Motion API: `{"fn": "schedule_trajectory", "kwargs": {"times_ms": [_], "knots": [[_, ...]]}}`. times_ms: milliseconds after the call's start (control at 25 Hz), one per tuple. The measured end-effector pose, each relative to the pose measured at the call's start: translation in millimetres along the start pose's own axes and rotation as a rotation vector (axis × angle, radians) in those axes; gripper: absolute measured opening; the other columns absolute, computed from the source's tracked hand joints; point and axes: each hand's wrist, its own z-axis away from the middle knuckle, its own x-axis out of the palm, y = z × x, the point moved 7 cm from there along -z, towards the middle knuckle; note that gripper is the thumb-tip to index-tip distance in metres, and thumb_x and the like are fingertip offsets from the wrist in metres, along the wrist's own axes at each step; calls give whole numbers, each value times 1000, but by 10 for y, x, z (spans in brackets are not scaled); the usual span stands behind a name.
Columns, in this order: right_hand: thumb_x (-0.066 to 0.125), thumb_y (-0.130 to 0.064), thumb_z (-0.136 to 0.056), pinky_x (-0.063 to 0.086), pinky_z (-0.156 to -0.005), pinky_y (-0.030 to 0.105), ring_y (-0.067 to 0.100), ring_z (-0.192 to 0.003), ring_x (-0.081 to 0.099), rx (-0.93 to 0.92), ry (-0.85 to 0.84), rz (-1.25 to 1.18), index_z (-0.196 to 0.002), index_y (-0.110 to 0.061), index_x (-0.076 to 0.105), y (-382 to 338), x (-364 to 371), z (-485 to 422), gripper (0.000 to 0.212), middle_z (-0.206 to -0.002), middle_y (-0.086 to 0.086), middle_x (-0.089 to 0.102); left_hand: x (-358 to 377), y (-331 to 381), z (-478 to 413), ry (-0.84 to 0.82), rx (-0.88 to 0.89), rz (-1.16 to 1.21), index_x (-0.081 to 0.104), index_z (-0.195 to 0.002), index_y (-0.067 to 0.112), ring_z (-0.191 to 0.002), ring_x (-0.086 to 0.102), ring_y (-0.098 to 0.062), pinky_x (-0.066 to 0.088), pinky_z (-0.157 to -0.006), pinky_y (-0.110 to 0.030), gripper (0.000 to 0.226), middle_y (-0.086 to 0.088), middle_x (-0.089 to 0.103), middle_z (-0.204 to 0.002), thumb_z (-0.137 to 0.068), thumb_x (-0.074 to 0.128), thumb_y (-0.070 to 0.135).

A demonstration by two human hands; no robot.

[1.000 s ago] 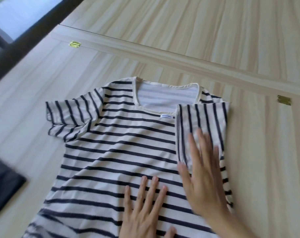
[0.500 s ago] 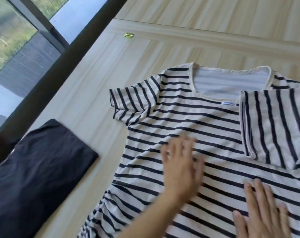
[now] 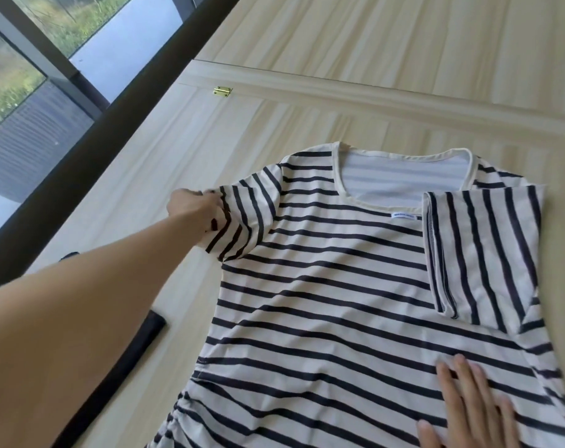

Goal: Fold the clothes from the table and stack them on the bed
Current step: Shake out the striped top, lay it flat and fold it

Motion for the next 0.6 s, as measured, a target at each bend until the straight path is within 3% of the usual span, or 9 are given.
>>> {"fn": "schedule_trajectory", "kwargs": {"times_ms": [80, 200, 280, 360, 400, 480, 520, 600], "knots": [[26, -56, -85, 36, -104, 56, 13, -153, 24, 1, 10, -14, -130, -5, 65, 10, 0, -21, 78, -139, 18, 60, -125, 464, 169, 104, 260, -75, 48, -57, 17, -59, 50, -24, 44, -60, -28, 39, -1, 49, -59, -92, 57, 31], [28, -56, -85, 41, -99, 60, 14, -153, 24, -29, 42, -6, -135, -8, 62, -6, -4, -30, 78, -140, 18, 59, -102, 1143, 739, 73, 683, -133, 55, -65, 12, -59, 48, -12, 31, -53, -20, 33, -3, 57, -73, -94, 58, 28], [27, -58, -86, 42, -98, 62, 15, -154, 24, -31, 71, 4, -139, -11, 56, 16, 10, -36, 76, -141, 18, 59, 79, 1370, 1103, -151, 782, -58, 63, -89, 12, -69, 58, -10, 41, -54, -19, 22, -1, 64, -87, -94, 63, 34], [26, -59, -86, 42, -98, 63, 15, -154, 24, -19, 79, 4, -140, -12, 52, 33, 48, -21, 76, -141, 18, 58, 333, 1348, 1423, -494, 776, 86, 59, -113, 13, -82, 69, -20, 59, -57, -34, 28, -5, 67, -101, -98, 61, 36], [26, -58, -86, 42, -99, 63, 16, -153, 25, -10, 83, 1, -140, -12, 52, 38, 62, -6, 76, -141, 18, 58, 435, 1276, 1519, -561, 804, 84, 56, -122, 14, -90, 70, -26, 63, -63, -41, 30, -8, 66, -110, -100, 58, 34], [27, -57, -85, 41, -102, 61, 18, -151, 28, -1, 88, -18, -140, -12, 54, 43, 68, 42, 76, -143, 16, 57, 655, 1019, 1522, -478, 960, -141, 53, -133, 16, -113, 64, -29, 57, -89, -45, 33, -8, 63, -128, -102, 53, 27], [28, -57, -85, 40, -103, 60, 19, -150, 30, 8, 80, -28, -139, -11, 57, 54, 61, 45, 77, -144, 16, 56, 804, 826, 1461, -439, 1011, -310, 48, -142, 19, -132, 53, -30, 48, -105, -45, 41, -8, 55, -143, -102, 51, 27], [27, -57, -85, 40, -103, 59, 23, -146, 35, 20, 40, -39, -135, -9, 62, 111, 92, 50, 78, -144, 15, 56, 1169, 369, 1342, -472, 1065, -635, 22, -160, 24, -157, 8, -30, 20, -124, -52, 65, -6, 16, -169, -102, 43, 45]]}}
